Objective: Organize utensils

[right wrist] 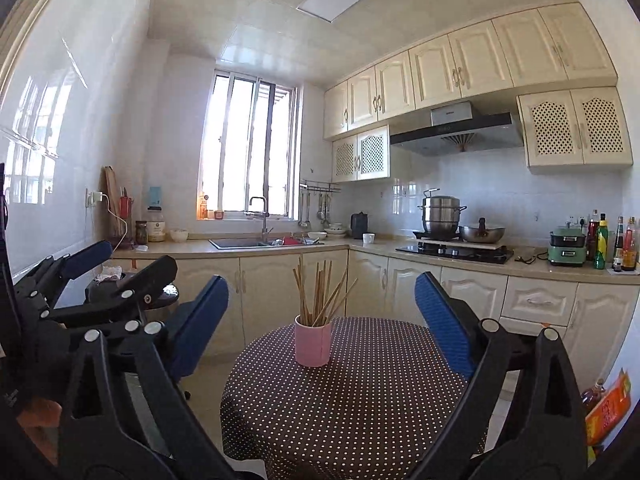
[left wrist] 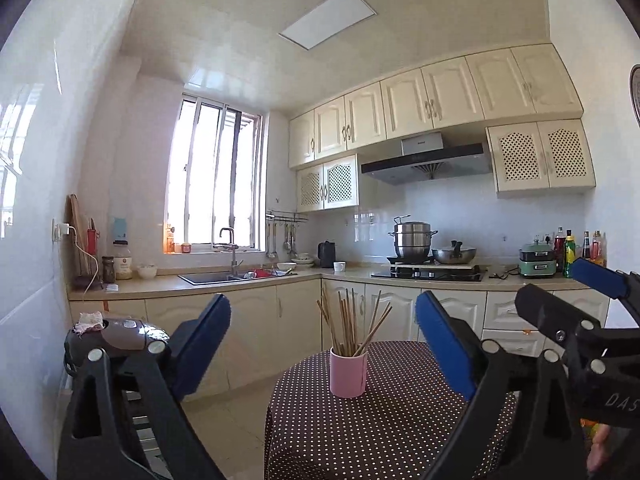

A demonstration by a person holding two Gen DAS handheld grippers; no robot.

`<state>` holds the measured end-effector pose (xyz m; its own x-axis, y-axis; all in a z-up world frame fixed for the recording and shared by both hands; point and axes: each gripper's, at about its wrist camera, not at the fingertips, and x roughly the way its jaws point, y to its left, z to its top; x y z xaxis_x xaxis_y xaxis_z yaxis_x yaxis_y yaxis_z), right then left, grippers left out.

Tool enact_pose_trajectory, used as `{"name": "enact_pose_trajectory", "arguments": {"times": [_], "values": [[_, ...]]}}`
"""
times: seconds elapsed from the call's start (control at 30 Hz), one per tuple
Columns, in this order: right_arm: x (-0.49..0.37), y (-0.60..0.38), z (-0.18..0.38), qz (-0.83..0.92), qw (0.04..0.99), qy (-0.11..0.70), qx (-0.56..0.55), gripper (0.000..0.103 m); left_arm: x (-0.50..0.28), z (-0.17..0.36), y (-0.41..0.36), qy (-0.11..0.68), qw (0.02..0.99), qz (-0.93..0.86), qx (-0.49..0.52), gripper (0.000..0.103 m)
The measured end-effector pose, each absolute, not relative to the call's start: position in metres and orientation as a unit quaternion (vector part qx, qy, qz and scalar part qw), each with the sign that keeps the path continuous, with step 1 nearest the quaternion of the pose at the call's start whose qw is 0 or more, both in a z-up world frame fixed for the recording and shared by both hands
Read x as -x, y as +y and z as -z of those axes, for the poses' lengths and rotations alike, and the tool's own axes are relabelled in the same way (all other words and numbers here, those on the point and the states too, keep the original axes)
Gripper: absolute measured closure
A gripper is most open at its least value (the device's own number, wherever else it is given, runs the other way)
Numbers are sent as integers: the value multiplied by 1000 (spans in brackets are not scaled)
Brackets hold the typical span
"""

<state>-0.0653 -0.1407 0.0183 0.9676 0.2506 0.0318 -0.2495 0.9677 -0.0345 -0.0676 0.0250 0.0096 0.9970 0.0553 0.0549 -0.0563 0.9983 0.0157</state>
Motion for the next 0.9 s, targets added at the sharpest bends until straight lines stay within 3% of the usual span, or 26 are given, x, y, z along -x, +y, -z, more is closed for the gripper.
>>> {"name": "enact_pose_trajectory", "arguments": {"times": [0.9], "values": [[80, -140, -20, -109, 993, -34, 29, 9, 83, -17, 30, -41, 999, -33, 4, 9]]}}
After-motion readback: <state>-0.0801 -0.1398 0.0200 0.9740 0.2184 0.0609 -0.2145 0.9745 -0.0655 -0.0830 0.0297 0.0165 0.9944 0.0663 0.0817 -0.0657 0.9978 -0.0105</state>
